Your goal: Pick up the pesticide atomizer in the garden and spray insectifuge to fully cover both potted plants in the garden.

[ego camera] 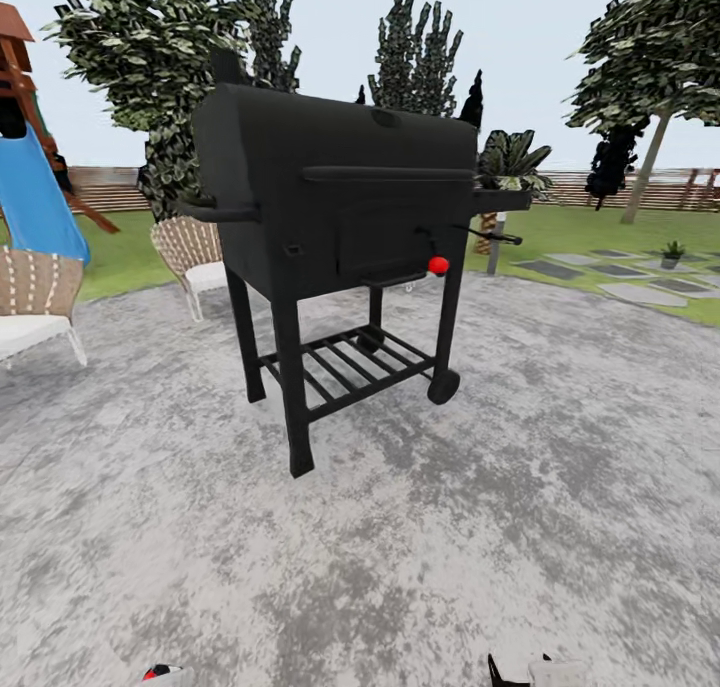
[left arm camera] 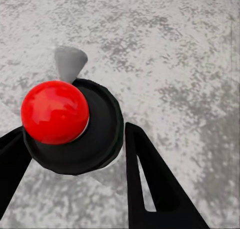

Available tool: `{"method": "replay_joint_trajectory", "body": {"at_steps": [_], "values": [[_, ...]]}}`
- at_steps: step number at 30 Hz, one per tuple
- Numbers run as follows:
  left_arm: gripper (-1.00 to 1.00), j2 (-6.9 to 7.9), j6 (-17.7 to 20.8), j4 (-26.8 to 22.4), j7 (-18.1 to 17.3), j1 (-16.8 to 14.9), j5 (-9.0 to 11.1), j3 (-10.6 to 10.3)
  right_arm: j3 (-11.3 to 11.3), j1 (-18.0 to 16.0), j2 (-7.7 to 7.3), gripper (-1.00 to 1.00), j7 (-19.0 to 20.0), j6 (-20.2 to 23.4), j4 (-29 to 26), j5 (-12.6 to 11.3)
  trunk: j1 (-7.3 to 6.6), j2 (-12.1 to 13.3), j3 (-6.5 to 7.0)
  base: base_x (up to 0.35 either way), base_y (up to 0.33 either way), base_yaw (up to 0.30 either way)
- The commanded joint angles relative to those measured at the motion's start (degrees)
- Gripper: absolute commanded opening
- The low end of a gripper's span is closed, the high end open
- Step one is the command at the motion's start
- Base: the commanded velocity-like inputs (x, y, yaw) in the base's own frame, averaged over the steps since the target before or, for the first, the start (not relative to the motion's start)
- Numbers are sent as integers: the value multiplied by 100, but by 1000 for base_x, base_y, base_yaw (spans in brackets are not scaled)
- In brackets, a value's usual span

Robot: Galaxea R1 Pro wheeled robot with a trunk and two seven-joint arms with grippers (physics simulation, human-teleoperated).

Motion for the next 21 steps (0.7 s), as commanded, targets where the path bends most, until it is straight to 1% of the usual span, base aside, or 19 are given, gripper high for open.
{"method": "replay_joint_trajectory", "body": {"at_steps": [1, 8, 21], "values": [[-100, 1, -16, 1, -29, -1, 59, -3, -10, -5, 2, 100, -2, -16, 6, 9, 2, -2, -5, 283, -165, -265], [-100, 1, -14, 1, -25, -1, 59, -3, -10, -5, 2, 100, -2, -16, 6, 9, 2, -2, -5, 293, -133, -265], [-100, 6, -14, 1, -23, -1, 59, -3, -10, -5, 2, 100, -2, -16, 6, 9, 2, -2, -5, 333, -7, -265]]}}
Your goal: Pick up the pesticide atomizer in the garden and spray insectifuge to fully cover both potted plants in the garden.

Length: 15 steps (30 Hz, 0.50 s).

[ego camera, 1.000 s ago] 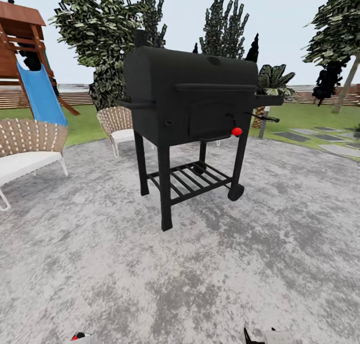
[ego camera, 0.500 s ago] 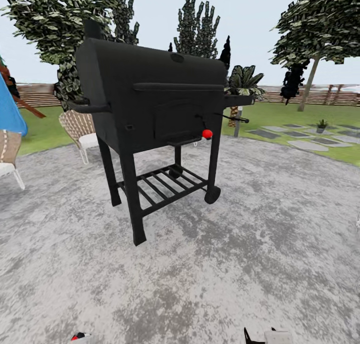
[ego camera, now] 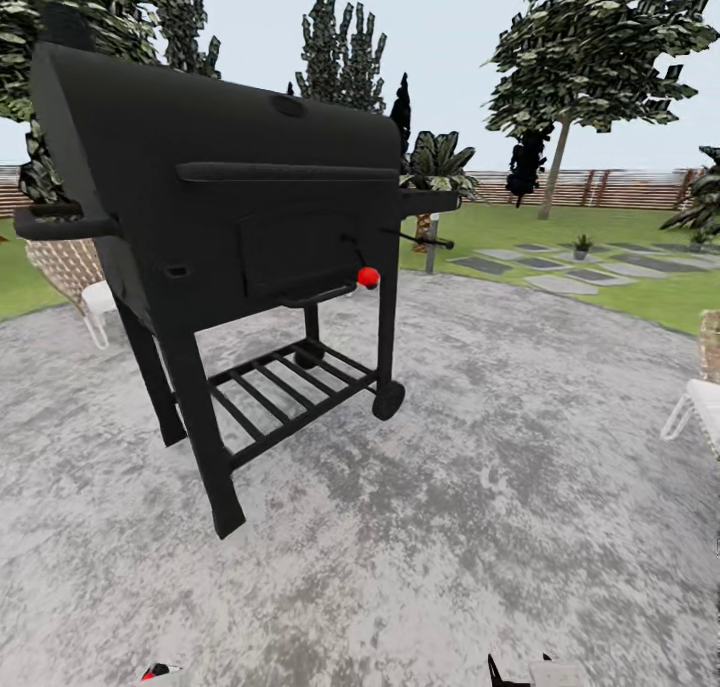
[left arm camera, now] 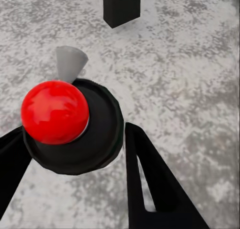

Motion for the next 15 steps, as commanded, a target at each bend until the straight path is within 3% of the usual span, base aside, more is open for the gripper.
{"method": "replay_joint_trajectory", "body": {"at_steps": [1, 7, 15], "values": [[-100, 1, -15, 2, -28, -2, 59, -4, -10, -5, 1, 100, -2, -17, 6, 9, 2, -2, -5, 338, 0, -265], [-100, 2, -15, 2, -28, -2, 59, -4, -10, -5, 1, 100, -2, -17, 6, 9, 2, -2, -5, 335, -12, -265], [-100, -3, -15, 4, -27, -2, 59, -4, -10, -5, 1, 100, -2, -17, 6, 9, 2, -2, -5, 304, -125, -266]]}}
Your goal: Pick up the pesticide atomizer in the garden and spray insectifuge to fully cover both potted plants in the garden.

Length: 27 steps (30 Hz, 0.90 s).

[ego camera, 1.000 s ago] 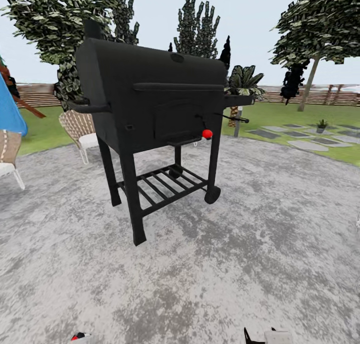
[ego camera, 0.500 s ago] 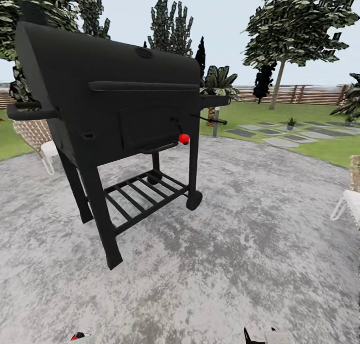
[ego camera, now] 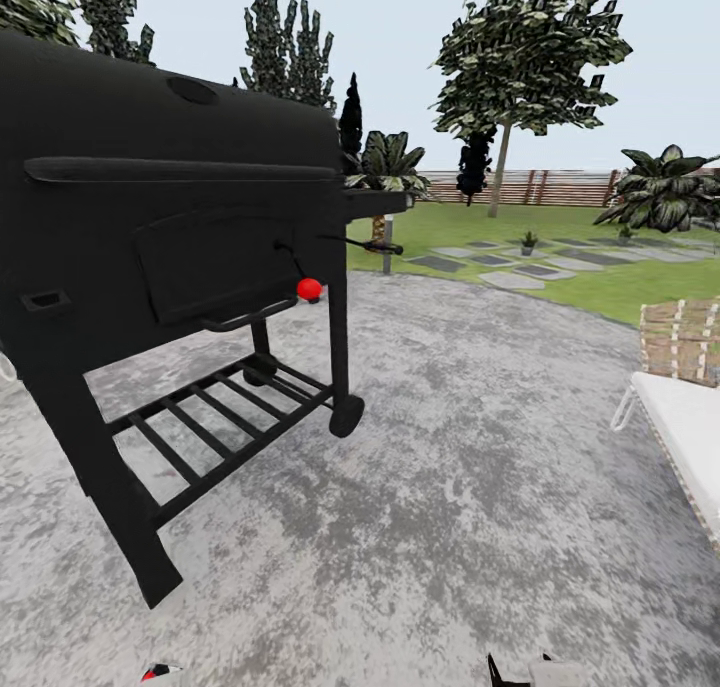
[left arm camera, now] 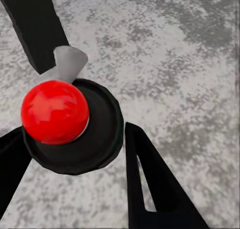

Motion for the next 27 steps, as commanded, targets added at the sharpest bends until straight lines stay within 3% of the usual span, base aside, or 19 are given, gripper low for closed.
{"method": "replay_joint_trajectory", "body": {"at_steps": [1, 12, 27], "values": [[-100, 1, -15, 1, -28, -1, 59, -4, -10, -5, 2, 100, -2, -16, 6, 9, 2, -2, -5, 298, -141, -266], [-100, 4, -15, 1, -28, -1, 59, -4, -10, -5, 2, 100, -2, -16, 6, 9, 2, -2, -5, 305, -131, -265], [-100, 5, -15, 1, -28, -1, 67, 73, -18, -5, -3, 100, -2, -16, 6, 9, 2, -2, -5, 336, -10, -265]]}}
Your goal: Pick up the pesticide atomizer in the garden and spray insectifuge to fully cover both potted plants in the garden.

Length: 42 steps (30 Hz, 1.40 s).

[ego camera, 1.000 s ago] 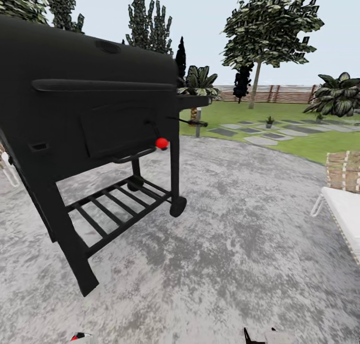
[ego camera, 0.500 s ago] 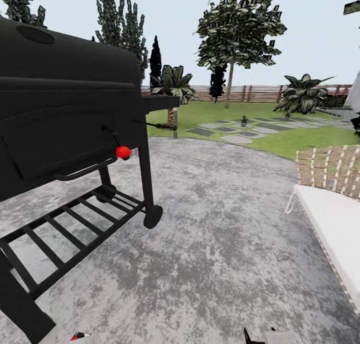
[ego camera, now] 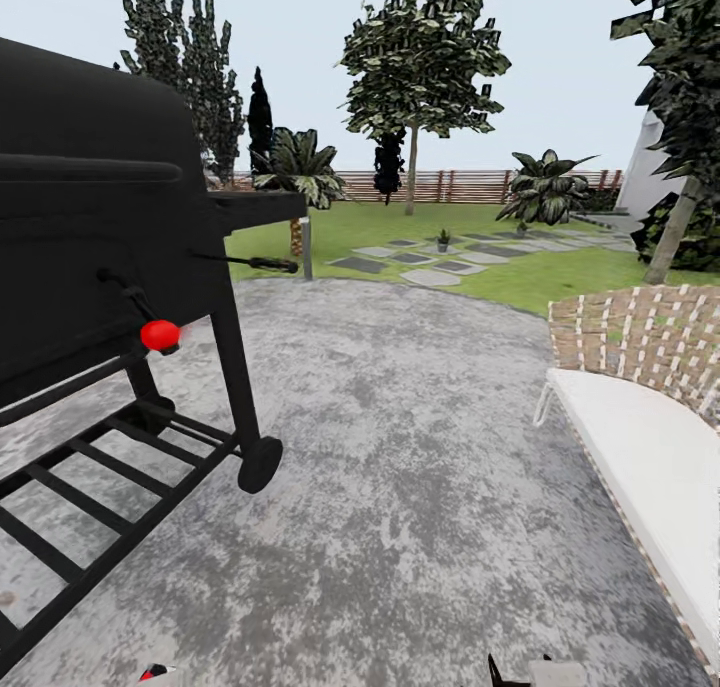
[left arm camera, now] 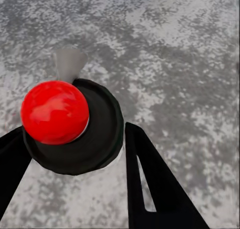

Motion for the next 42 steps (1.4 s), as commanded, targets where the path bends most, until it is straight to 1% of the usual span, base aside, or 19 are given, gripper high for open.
{"method": "replay_joint_trajectory", "body": {"at_steps": [1, 8, 18, 27, 42], "values": [[-100, 0, -15, 2, -28, -2, 59, -3, -11, -5, 3, 100, -2, -17, 6, 9, 2, -2, -5, 339, 0, -265], [-100, 1, -21, 7, -28, -2, 56, -2, -11, -5, 2, 100, -2, -17, 6, 9, 2, -2, -5, 337, -26, -265], [-100, 5, -19, 2, -28, -2, 59, -2, -11, -5, 4, 100, -2, -17, 6, 9, 2, -2, -5, 314, -136, -266], [-100, 6, -15, 2, -28, -2, 59, -2, -9, -5, 3, 100, -2, -17, 6, 9, 2, -2, -5, 338, -15, -261], [-100, 6, -15, 10, -28, -2, 59, -2, -3, -5, -2, 100, 5, -25, 1, 13, 2, -2, -5, 340, 0, -27]]}}
